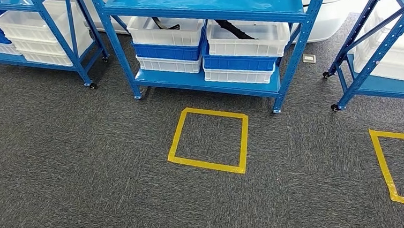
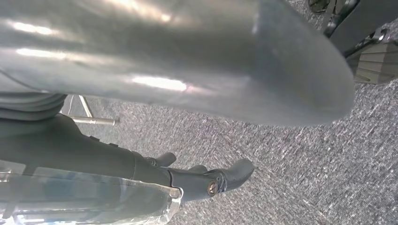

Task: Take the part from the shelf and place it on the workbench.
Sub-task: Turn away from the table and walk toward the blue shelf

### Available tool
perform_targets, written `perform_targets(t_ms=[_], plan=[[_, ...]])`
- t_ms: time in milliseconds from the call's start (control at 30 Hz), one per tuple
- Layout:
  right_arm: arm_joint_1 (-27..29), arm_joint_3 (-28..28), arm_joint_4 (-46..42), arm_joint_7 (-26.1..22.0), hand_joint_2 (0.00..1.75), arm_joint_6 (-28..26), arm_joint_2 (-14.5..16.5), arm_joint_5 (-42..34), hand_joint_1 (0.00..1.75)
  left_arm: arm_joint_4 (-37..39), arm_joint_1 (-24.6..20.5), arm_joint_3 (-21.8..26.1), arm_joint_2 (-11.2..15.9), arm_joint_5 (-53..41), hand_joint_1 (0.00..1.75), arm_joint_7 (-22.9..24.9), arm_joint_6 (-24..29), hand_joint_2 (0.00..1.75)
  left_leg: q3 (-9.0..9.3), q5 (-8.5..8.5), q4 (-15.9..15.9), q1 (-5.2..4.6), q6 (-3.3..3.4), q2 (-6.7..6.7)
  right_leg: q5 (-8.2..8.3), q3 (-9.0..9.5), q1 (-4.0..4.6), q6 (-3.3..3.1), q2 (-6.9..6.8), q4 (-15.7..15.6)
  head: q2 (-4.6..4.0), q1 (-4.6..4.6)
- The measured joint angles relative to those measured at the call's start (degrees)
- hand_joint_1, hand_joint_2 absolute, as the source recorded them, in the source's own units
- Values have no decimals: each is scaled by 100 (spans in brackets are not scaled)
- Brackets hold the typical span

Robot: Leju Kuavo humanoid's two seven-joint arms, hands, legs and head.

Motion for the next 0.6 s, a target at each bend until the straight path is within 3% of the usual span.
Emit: perform_targets(t_ms=[300, 367, 433, 500, 567, 600], plan=[[-4, 1, 0, 67, 0, -10, 4, 105, 0, -1, -1, 7, 1, -7, 0, 77, 209, 0, -7, -10, 16, -44, 8, 0, 11, 8, -63, 16, 0, -15, 0, -2], [-12, 3, 0, 94, 0, -13, 18, 120, 0, -2, -3, 9, 5, -6, 0, 89, 230, 0, -8, -9, -3, -56, 67, 2, 42, 37, -106, 62, -5, -69, 0, -9], [-20, 4, 0, 113, 0, -17, 22, 130, 0, -3, -11, 10, -2, -3, 0, 98, 237, 0, 85, 83, -199, -5, 157, 12, 41, 50, -89, 98, -3, -88, 0, -8], [-23, 4, 0, 135, 0, -20, 12, 144, 0, -2, -21, 11, -20, -1, 0, 110, 241, 0, 184, 192, -396, 55, 205, 25, -149, -136, -66, 71, 31, 283, 0, 7], [-21, 4, 0, 162, 0, -27, 7, 158, 0, -2, -26, 11, -38, -3, 0, 127, 242, 0, 185, 215, -429, 64, 208, 28, -449, -526, -90, 52, 66, 1039, 0, 14], [-16, 4, 0, 174, 0, -34, 2, 162, 0, -2, -25, 12, -44, -4, 0, 134, 242, 0, 178, 212, -424, 76, 188, 25, -527, -676, -110, 79, 72, 1324, 0, 14]])
